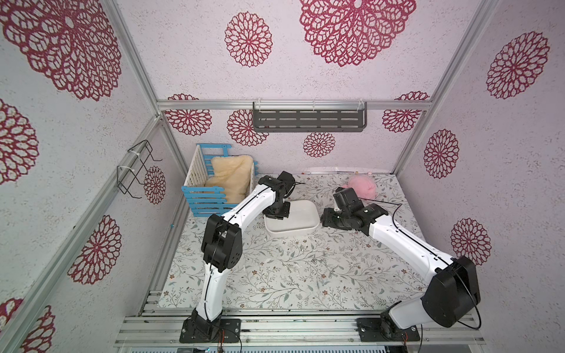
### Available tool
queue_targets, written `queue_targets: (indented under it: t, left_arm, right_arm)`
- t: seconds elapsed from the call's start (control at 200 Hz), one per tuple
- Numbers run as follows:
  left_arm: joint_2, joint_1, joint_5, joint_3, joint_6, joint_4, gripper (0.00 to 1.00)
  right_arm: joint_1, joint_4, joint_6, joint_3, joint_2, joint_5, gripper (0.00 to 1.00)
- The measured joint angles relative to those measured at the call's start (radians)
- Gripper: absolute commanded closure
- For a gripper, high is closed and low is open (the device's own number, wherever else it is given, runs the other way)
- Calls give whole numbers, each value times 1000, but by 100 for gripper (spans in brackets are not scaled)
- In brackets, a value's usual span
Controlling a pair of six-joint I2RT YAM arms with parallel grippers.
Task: Put the screws on the desktop into the storage box
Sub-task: Place the screw in the storage box.
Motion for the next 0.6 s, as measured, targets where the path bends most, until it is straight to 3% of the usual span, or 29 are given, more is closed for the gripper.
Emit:
queue_targets:
  t: [0.38,0.535,0.6]
  left_arm:
    - [162,22,25,70,23,-7,76]
    - [174,22,30,70,27,-13,57]
    - [173,22,28,70,28,-14,56]
  right_arm:
    - [-7,5,-2,5,28,-1,45]
    - [-7,5,-2,5,30,-2,45]
    - [-7,6,-2,5,30,-2,45]
